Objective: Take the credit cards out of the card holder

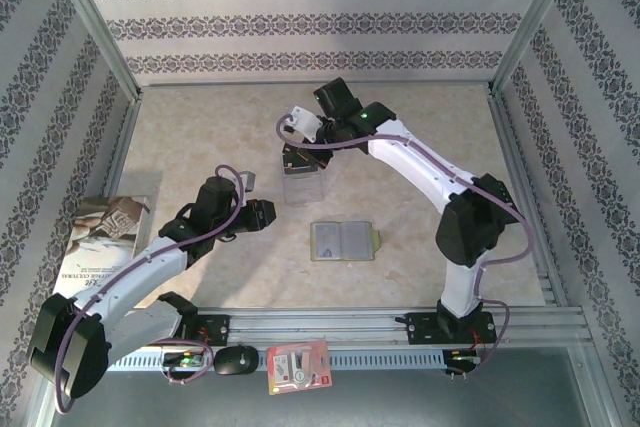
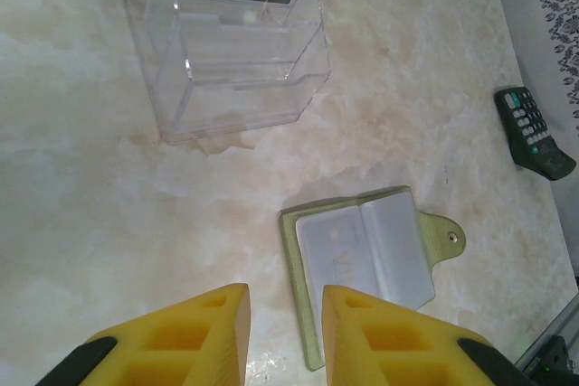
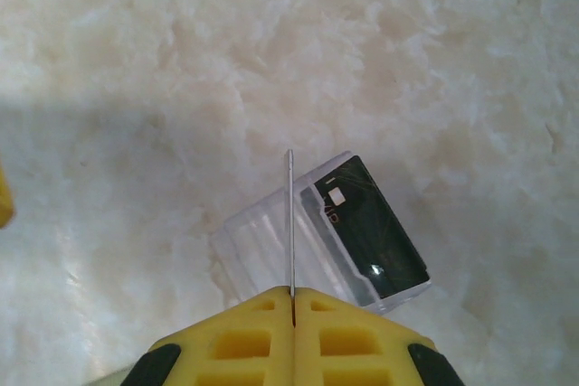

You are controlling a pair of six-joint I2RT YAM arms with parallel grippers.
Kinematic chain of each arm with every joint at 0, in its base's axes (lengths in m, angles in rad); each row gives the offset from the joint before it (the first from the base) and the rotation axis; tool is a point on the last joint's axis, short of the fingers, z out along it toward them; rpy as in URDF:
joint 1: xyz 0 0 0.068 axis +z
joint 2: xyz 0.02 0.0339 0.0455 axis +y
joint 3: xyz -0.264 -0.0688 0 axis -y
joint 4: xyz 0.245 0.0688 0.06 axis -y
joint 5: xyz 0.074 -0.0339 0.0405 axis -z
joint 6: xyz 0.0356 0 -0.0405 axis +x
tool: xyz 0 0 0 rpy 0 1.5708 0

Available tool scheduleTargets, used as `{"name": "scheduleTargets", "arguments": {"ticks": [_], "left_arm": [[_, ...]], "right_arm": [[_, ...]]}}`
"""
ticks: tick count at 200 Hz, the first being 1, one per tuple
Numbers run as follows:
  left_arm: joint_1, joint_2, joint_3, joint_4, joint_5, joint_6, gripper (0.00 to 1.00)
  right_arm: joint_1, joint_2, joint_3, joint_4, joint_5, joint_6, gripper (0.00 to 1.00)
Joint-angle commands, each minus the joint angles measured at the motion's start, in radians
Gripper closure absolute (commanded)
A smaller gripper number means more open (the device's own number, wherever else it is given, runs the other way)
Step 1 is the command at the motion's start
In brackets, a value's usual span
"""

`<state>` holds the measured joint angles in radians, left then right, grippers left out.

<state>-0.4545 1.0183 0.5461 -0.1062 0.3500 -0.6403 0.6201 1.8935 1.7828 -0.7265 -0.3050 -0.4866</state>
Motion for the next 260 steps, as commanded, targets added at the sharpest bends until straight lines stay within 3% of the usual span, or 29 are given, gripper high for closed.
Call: {"name": "scheduleTargets", "arguments": {"ticks": [1,46,116,260], "left_arm": [[0.019,0.027,0.018,-0.031,0.022,0.000,0.73],[0.044,0.057,0.030,-0.050,0.035,0.024,0.73],[0.082,0.081,0.032,-0.054,0.055,0.037,0.73],[0.103,0.158,0.023,0.001,0.073,0.028,0.74]], "right_arm": [[0.018,0.057,0.086,-0.078,0.094,-0.170,1.00],[0.045,0.148,0.087,0.031,0.255,-0.309,1.00],[0.042,0.203,0.075,0.099,0.240,-0.381,1.00],[0.018,0.251,0.045,0.121,0.166,-0.377,1.00]]}}
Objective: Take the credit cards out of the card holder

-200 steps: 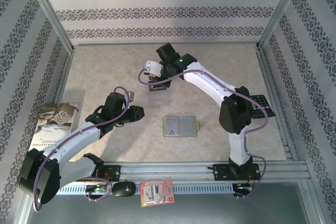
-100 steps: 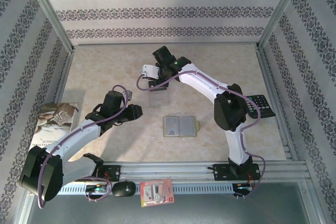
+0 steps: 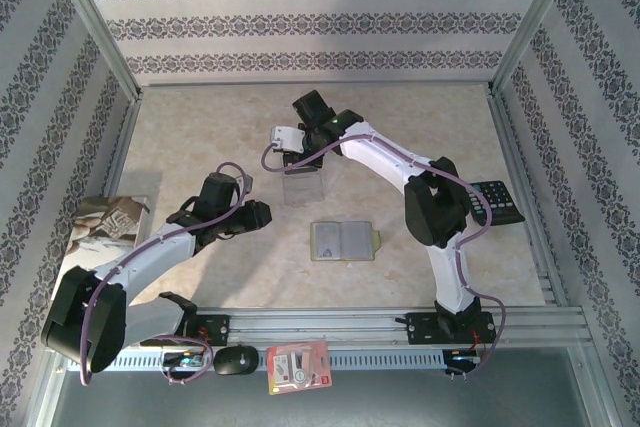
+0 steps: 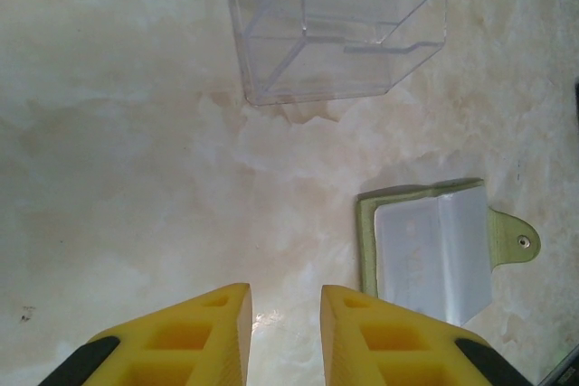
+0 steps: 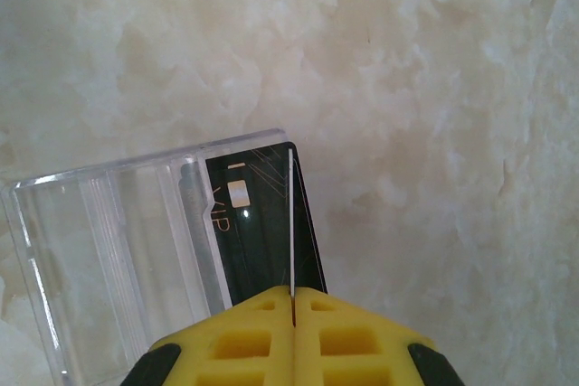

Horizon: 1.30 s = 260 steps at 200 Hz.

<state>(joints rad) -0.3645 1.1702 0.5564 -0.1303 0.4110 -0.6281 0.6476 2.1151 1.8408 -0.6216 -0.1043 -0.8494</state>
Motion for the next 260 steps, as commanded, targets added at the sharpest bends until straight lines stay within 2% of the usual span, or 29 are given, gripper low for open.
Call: {"name": "scheduleTargets", "arguments": {"ticks": [1,83,103,114,185,210,236,260], "left_arm": [[0.012,0.005,0.013,0.025,0.012,0.016,0.74],[0.017,0.010,0.004,0.037,0.013,0.010,0.74],[0.018,0.009,0.006,0.037,0.016,0.011,0.74],[0.016,0.009,0.004,0.037,0.017,0.010,0.74],[0.019,0.010,-0.012,0.090,0.050,-0.012,0.74],[0.019,-0.016,-0.015,0.088,0.036,-0.012,0.74],[0.019,-0.065,-0.037,0.093,0.002,-0.020,0.72],[0.019,-0.111,-0.073,0.104,-0.016,-0.036,0.72]], "right_arm": [[-0.008,0.029,-0.014,0.016,-0.035,-0.013,1.00],[-0.009,0.046,-0.039,0.039,-0.042,0.004,1.00],[-0.008,0.048,-0.049,0.066,-0.027,0.017,0.77],[-0.008,0.043,-0.058,0.093,-0.013,0.020,0.71],[-0.007,-0.066,-0.120,0.275,0.028,0.110,0.66],[-0.002,-0.139,-0.174,0.362,0.025,0.222,0.66],[0.006,-0.214,-0.221,0.384,0.005,0.450,0.65],[0.030,-0.304,-0.328,0.401,0.050,0.702,0.65]]}}
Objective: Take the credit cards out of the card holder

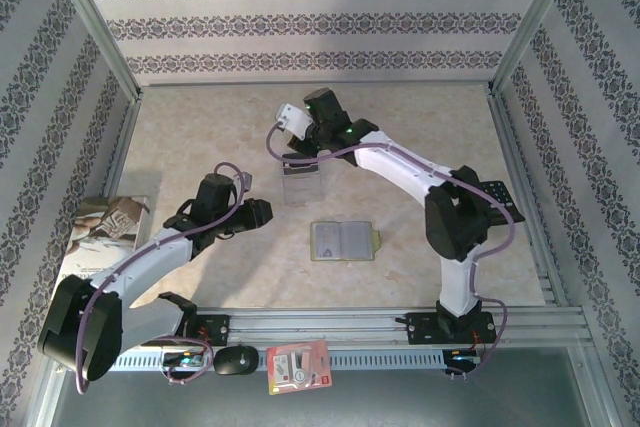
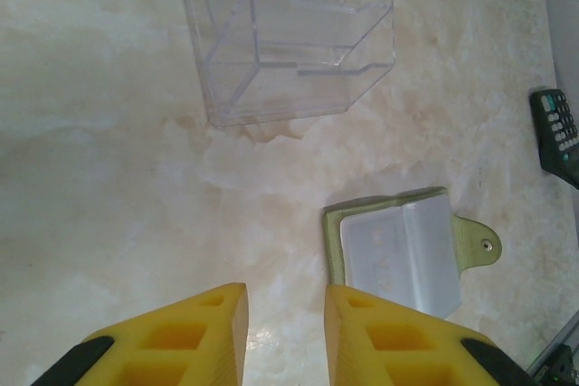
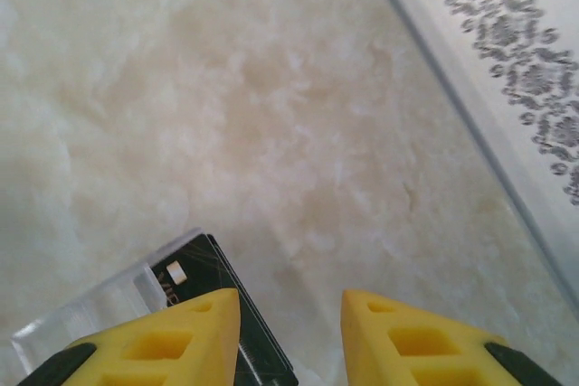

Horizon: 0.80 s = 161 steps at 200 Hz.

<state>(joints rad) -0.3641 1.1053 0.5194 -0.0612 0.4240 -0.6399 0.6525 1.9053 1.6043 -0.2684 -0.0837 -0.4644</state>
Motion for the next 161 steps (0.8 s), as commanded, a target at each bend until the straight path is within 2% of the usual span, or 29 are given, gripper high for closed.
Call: {"name": "scheduleTargets", "arguments": {"ticks": [1,26,63,84,107,161], "left_arm": [[0.019,-0.047,-0.038,0.036,-0.029,-0.025,0.72],[0.017,-0.071,-0.088,0.061,-0.021,-0.042,0.72],[0.016,-0.076,-0.141,0.112,0.012,-0.059,0.72],[0.015,-0.075,-0.162,0.131,0.018,-0.065,0.73],[0.011,-0.077,-0.189,0.159,0.022,-0.084,0.73],[-0.003,-0.075,-0.216,0.173,0.014,-0.098,0.74]], "right_arm": [[0.026,-0.099,-0.098,0.048,0.032,0.328,0.65],[0.062,-0.197,-0.248,-0.013,0.112,0.537,0.66],[0.126,-0.320,-0.442,-0.190,0.127,0.699,0.64],[0.167,-0.341,-0.519,-0.277,0.128,0.736,0.64],[0.231,-0.349,-0.578,-0.282,0.135,0.763,0.64],[0.352,-0.254,-0.551,-0.314,0.222,0.713,0.65]]}}
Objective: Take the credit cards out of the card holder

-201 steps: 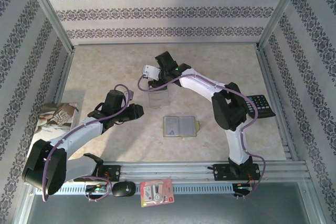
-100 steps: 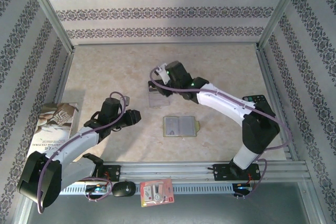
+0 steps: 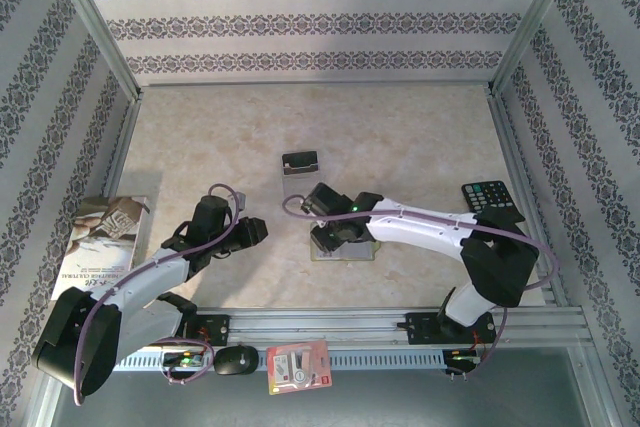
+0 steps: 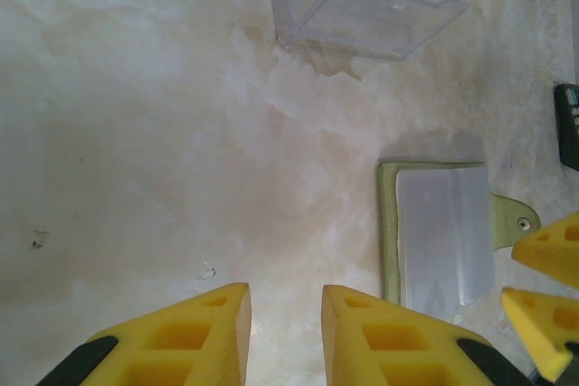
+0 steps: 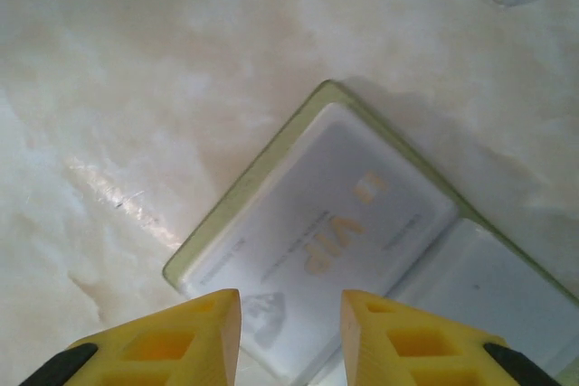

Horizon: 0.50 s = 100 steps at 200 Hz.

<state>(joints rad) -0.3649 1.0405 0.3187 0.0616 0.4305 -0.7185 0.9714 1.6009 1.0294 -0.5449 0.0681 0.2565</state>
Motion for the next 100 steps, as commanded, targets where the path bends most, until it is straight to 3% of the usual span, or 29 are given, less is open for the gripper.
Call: {"name": "scheduleTargets", "arguments": {"ticks": [1,56,100], "left_arm": [[-0.003,-0.010,-0.016,0.049,0.008,-0.019,0.74],[-0.005,-0.010,-0.024,0.050,0.005,-0.019,0.74],[-0.009,-0.007,-0.023,0.052,0.002,-0.018,0.74]], "right_arm": [[0.034,0.051,0.023,-0.036,0.071,-0.009,0.65],[0.093,0.134,0.036,-0.009,0.118,-0.025,0.59],[0.116,0.176,0.041,0.001,0.180,-0.037,0.60]]}}
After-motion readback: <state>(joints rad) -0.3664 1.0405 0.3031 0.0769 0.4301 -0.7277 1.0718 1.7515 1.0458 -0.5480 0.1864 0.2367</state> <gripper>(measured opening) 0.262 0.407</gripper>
